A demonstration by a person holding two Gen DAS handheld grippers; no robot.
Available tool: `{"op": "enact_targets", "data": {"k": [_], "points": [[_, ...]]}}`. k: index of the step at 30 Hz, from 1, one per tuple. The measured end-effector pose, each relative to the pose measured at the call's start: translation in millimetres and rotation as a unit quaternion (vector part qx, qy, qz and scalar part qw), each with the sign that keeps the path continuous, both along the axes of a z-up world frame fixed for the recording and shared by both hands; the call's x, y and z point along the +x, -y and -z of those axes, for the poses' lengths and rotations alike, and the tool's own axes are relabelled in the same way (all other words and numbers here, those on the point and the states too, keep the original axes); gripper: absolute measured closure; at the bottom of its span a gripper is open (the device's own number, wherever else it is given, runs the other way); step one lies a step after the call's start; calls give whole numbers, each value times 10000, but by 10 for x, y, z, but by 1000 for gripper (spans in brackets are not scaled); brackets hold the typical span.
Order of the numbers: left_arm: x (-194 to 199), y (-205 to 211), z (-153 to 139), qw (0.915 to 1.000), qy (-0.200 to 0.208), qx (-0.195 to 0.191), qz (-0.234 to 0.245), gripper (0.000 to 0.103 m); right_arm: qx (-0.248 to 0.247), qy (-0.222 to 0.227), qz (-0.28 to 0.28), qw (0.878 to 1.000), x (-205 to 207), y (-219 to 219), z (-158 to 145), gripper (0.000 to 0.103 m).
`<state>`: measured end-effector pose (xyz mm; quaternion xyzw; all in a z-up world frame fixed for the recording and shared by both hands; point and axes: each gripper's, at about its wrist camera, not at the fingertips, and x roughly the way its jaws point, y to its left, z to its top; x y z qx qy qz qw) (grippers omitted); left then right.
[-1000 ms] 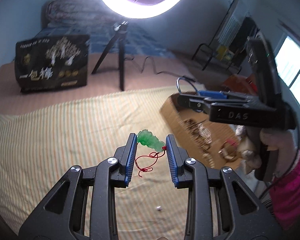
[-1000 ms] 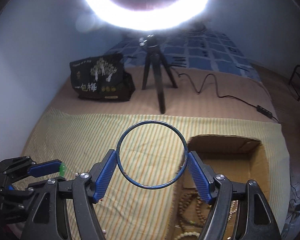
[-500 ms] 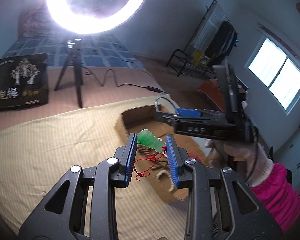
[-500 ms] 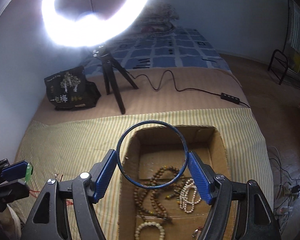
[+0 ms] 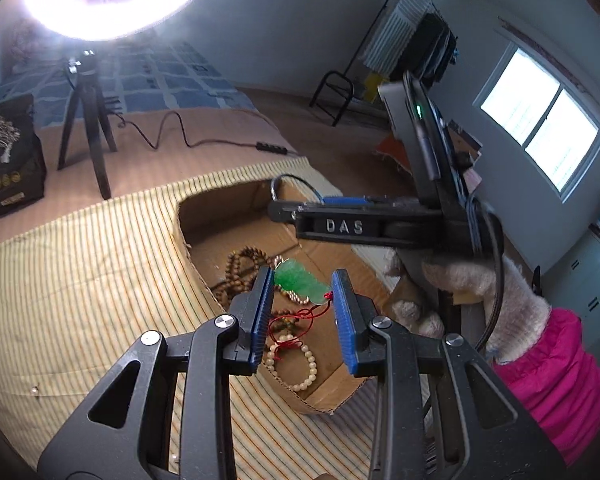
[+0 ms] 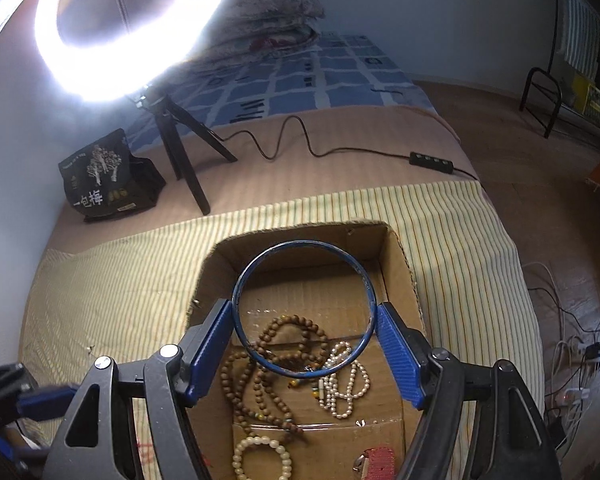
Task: Organize jewelry
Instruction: 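Carry the jade pendant and black ring over the box and open both grippers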
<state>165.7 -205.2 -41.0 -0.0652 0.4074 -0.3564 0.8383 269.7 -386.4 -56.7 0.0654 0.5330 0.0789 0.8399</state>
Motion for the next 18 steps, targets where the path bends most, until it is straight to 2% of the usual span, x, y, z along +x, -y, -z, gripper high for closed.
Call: {"op": "enact_targets", "data": {"k": [10, 18], "points": [[-52, 206, 307, 9989, -199, 369, 210, 73, -71, -296, 47, 9995, 62, 9, 239, 29], [-120, 287, 405, 9977, -260, 503, 367, 73, -150, -405, 26, 9991, 53, 16, 319, 29]]}}
